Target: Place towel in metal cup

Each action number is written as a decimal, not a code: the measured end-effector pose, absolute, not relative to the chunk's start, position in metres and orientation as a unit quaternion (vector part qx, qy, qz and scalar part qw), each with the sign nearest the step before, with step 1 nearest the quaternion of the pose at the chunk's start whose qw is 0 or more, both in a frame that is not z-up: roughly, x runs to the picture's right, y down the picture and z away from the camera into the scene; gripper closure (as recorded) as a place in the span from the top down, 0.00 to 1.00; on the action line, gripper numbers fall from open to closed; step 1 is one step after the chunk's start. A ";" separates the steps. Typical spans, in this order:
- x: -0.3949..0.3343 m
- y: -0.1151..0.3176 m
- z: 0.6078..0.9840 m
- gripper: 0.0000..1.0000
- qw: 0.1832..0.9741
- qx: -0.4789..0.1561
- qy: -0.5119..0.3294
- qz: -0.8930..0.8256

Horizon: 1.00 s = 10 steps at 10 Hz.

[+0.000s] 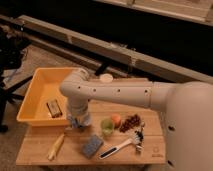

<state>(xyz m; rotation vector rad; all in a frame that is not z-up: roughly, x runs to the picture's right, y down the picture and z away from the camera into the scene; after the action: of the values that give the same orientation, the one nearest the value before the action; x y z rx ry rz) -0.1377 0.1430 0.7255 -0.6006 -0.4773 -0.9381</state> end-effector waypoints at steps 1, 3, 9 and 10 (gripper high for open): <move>-0.139 0.142 0.725 0.61 0.824 -0.280 -0.225 -0.439; -0.140 0.140 0.722 0.78 0.827 -0.274 -0.226 -0.436; -0.151 0.145 0.719 0.80 0.818 -0.274 -0.230 -0.450; -0.151 0.143 0.718 0.80 0.820 -0.271 -0.233 -0.447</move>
<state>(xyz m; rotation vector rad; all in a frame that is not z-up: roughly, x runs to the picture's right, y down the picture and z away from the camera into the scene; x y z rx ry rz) -0.1507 0.1433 0.7180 -0.5779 -0.4952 -0.9522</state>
